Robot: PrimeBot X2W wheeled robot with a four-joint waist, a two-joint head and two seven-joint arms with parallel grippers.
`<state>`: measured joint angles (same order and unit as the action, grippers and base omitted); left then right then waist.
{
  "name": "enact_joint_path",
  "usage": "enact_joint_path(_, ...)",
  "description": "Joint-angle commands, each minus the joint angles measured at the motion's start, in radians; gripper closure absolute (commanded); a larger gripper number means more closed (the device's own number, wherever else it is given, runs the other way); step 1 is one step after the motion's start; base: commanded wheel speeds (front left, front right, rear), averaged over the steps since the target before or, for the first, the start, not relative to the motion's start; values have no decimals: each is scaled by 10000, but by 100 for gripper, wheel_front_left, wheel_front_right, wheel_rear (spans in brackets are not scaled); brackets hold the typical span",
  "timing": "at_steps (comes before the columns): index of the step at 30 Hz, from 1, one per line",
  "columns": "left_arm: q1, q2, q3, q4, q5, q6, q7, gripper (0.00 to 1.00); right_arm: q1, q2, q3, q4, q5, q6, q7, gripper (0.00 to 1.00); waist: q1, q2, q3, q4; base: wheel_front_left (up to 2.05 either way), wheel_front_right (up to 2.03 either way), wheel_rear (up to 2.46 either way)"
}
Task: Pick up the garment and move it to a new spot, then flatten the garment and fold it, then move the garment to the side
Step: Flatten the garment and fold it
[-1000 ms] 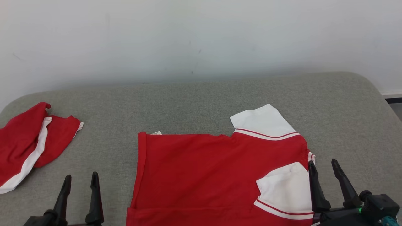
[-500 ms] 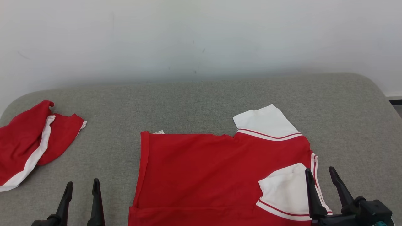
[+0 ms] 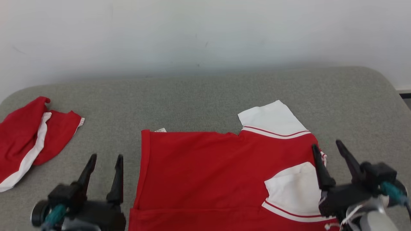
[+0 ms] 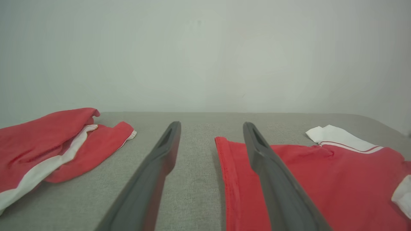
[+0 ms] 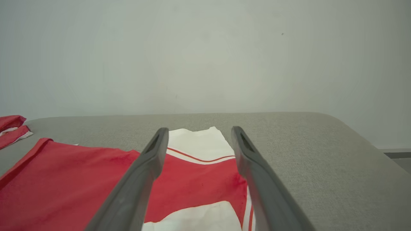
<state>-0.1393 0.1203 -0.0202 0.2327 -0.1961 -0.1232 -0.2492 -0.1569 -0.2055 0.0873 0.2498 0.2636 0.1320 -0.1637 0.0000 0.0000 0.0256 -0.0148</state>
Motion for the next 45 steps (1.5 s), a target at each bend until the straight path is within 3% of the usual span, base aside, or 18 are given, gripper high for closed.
enact_joint_path(1, -568, 205, -232, 218, -131, -36, 143, 0, -497, -168, 36, 225, -15, -27, 253, 0, 0, 0, 360, -27, 0, 0, 0)
enact_joint_path(5, -1974, 578, -1011, 879, -325, -48, 635, 0, -1842, -421, 133, 954, 0, -27, 814, 0, 0, 0, 1048, 2, 0, 0, 0)
enact_joint_path(12, -4129, 1465, -2508, 1924, -1668, -58, 1665, 0, -3987, -616, 414, 2366, -2, -27, 1482, 0, 0, 0, 2263, -62, 0, 0, 0)
enact_joint_path(20, -6204, 2480, -4084, 2669, -3961, -61, 4089, 0, -6284, -907, 1025, 4412, 133, -27, 1896, 0, 0, 0, 3054, -110, 0, 0, 0)
enact_joint_path(25, -6911, 2935, -4818, 2653, -4835, -61, 5411, 0, -7235, -887, 1611, 5459, 284, -27, 1956, 0, 0, 0, 3105, -122, 0, 0, 0)
enact_joint_path(32, -7132, 2910, -5237, 2826, -5782, -62, 6701, 0, -8101, -861, 2317, 6719, 502, -27, 1982, 0, 0, 0, 3064, -46, 0, 0, 0)
enact_joint_path(41, -7447, 2685, -5663, 3141, -5820, -63, 6973, 0, -9195, -840, 3066, 7980, 738, -27, 2412, 0, 0, 0, 3447, 164, 0, 0, 0)
enact_joint_path(42, -7483, 2657, -5748, 3177, -5825, -63, 7028, 11, -9299, -843, 3146, 8112, 741, -27, 2475, 0, 0, 0, 3479, 195, 0, 0, 0)
enact_joint_path(43, -7535, 2637, -5810, 3211, -5843, -63, 7038, 54, -9389, -845, 3220, 8245, 750, -27, 2555, 0, 0, 0, 3510, 229, 0, 0, 0)
enact_joint_path(44, -7613, 2624, -5853, 3243, -5872, -63, 7030, 80, -9481, -835, 3286, 8361, 767, -27, 2626, 0, 0, 0, 3533, 258, 0, 0, 0)
enact_joint_path(45, -7686, 2611, -5882, 3268, -5874, -63, 6993, 97, -9570, -832, 3335, 8472, 800, -27, 2681, 0, 0, 0, 3550, 289, 0, 0, 0)
